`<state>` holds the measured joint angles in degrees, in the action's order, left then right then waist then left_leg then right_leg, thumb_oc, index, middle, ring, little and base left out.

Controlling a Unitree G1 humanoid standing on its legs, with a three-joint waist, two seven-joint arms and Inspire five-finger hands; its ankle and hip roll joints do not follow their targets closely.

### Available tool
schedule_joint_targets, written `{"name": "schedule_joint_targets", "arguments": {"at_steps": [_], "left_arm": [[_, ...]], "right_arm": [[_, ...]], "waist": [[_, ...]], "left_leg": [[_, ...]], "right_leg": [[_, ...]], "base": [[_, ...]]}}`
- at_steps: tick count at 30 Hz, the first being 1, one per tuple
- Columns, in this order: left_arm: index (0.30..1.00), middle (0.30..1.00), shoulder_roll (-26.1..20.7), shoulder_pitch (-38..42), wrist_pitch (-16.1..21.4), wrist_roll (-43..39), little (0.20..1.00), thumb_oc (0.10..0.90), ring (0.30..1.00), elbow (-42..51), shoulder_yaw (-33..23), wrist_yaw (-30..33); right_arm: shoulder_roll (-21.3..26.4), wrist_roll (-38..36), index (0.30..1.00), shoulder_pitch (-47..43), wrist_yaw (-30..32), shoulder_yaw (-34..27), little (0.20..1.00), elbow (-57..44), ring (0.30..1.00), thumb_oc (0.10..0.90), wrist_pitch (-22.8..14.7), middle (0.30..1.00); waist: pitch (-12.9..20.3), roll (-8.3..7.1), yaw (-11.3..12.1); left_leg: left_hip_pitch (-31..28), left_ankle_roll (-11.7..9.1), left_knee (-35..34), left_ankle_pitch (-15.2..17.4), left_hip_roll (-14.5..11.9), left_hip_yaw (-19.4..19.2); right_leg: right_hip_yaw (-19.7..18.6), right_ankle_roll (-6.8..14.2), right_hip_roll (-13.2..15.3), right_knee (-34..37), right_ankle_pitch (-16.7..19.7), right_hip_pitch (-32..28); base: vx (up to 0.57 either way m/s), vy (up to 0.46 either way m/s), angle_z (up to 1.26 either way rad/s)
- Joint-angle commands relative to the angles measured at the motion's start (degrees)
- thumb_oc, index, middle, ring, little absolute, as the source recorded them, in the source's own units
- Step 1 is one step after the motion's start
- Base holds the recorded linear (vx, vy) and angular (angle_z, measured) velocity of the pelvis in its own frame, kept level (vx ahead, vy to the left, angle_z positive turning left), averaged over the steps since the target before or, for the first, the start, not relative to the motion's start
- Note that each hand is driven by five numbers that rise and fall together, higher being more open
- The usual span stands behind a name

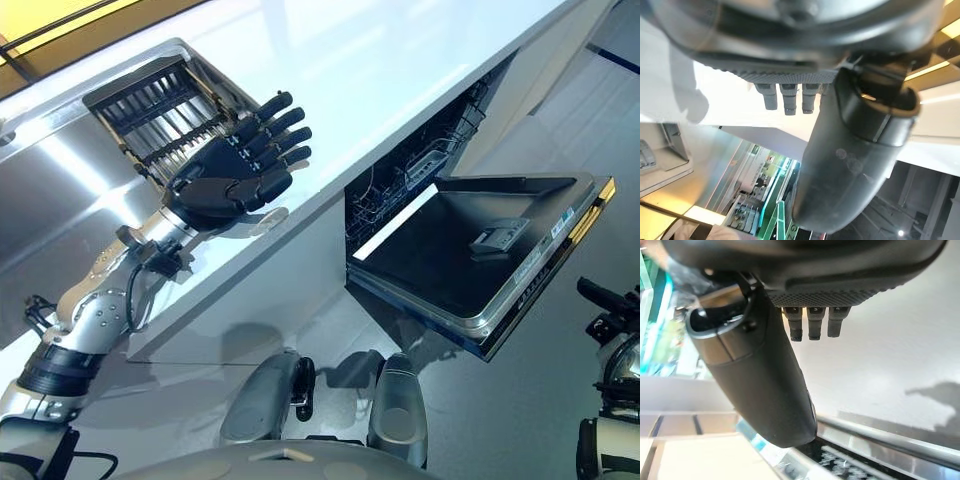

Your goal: Pick up plates and place into dishwasher.

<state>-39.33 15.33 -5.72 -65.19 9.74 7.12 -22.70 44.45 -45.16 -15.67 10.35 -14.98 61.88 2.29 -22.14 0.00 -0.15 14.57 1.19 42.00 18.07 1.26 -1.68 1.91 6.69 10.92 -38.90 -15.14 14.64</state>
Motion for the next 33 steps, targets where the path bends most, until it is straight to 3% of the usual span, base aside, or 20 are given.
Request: {"name": "schedule_joint_targets", "arguments": {"at_steps": [1, 5, 15, 21, 27, 33], "left_arm": [[0.900, 0.900, 3.56, 0.38, 4.93, -2.53, 0.900, 0.800, 0.900, 0.94, 2.85, -0.63], [0.900, 0.900, 3.79, 0.31, 4.29, -2.37, 0.900, 0.800, 0.900, 1.04, 2.90, -0.48], [0.900, 0.900, 3.88, 0.35, 2.14, -2.73, 0.900, 0.800, 0.900, 2.08, 2.91, -1.02], [0.900, 0.900, 4.67, 2.13, 0.61, -2.85, 0.900, 0.800, 0.900, 2.40, 3.52, 0.47], [0.900, 0.900, 4.84, 2.52, -0.91, -3.22, 0.900, 0.800, 0.900, 1.79, 2.38, 0.94], [0.900, 0.900, 4.79, 1.97, -2.97, -3.65, 0.900, 0.800, 0.900, 0.74, 0.39, -0.43]], "right_arm": [[2.13, -3.57, 0.900, -2.25, -1.97, 0.39, 0.900, 4.45, 0.900, 0.800, -5.24, 0.900], [-0.21, -5.62, 0.900, -2.07, -4.39, 1.13, 0.900, 6.22, 0.900, 0.800, -3.58, 0.900], [-6.32, -7.58, 0.900, -4.18, -18.28, 8.14, 0.900, 7.98, 0.900, 0.800, -2.23, 0.900], [-9.13, -12.36, 0.900, -9.38, -26.60, 12.57, 0.900, 6.82, 0.900, 0.800, 0.62, 0.900], [-10.85, -15.62, 0.900, -13.98, -37.48, 17.02, 0.900, -0.75, 0.900, 0.800, 3.77, 0.900], [-10.45, -20.35, 0.900, -16.09, -44.95, 19.47, 0.900, -9.58, 0.900, 0.800, 4.42, 0.900]], "waist": [[1.88, 0.78, -0.65], [1.41, 1.08, -0.27], [0.85, 2.08, 1.46], [0.74, 2.28, 2.50], [1.06, 1.98, 3.16], [1.87, 1.32, 3.65]], "left_leg": [[-0.58, 4.68, 3.53, 5.35, 3.24, -0.30], [-0.04, 4.72, 4.75, 5.56, 3.07, -0.05], [1.07, 4.60, 6.26, 4.83, 3.16, 0.76], [1.19, 4.57, 6.60, 4.60, 3.28, 1.31], [0.61, 4.36, 6.27, 4.56, 3.16, 1.72], [0.08, 3.98, 6.25, 4.65, 2.86, 2.07]], "right_leg": [[4.02, -10.73, -7.46, -3.29, -1.16, -3.00], [4.62, -10.93, -7.09, -4.78, -1.47, -2.29], [6.16, -11.21, -6.14, -7.09, -1.67, -1.09], [6.45, -11.25, -5.97, -7.95, -1.76, -0.88], [6.56, -11.18, -5.90, -8.37, -2.01, -1.20], [6.81, -10.89, -5.56, -8.53, -2.31, -1.79]], "base": [[-0.01, -0.037, -0.11], [-0.01, -0.035, -0.08], [0.00, -0.028, -0.03], [0.00, -0.011, 0.01], [0.02, -0.013, -0.06], [0.04, -0.022, 0.02]]}}
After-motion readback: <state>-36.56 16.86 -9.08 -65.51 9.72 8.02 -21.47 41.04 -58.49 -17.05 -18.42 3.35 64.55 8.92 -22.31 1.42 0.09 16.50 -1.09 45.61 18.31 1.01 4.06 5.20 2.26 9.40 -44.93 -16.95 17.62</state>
